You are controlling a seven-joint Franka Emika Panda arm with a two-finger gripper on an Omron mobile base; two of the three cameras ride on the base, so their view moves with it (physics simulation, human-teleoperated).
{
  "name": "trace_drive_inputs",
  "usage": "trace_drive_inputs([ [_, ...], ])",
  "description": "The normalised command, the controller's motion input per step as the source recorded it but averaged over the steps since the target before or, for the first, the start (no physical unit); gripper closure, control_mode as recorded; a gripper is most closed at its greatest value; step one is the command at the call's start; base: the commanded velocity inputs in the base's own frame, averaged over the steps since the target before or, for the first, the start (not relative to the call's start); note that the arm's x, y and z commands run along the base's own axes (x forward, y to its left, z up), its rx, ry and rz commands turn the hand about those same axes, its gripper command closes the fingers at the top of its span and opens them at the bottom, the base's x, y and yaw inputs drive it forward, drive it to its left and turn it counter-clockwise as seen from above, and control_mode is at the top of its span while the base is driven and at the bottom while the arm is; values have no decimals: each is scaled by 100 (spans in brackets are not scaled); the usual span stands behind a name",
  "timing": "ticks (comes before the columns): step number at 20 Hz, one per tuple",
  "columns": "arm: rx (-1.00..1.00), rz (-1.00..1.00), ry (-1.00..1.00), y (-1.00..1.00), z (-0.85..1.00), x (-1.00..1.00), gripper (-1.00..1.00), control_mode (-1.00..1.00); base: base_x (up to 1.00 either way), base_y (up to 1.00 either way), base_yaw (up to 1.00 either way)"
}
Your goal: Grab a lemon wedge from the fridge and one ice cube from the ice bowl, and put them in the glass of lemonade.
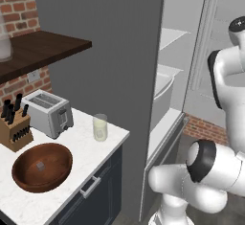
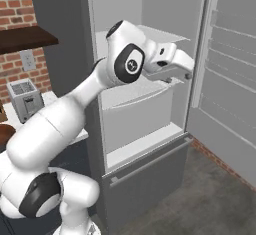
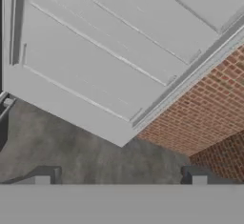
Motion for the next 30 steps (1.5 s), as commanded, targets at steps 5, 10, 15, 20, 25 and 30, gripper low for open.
trace_drive_inputs([
  [5,13,2,1,100,0,-39,-100,-100,0,0,0],
  [10,21,19,6,91,-18,-56,-100,-100,0,0,0],
  [15,11,32,1,79,-48,-80,-100,-100,0,0,0],
  [20,3,36,1,84,-20,-55,-100,-100,0,0,0],
  [25,0,29,17,98,10,-38,-100,-100,0,0,0],
  [30,0,14,6,41,10,-65,-100,-100,0,0,0],
])
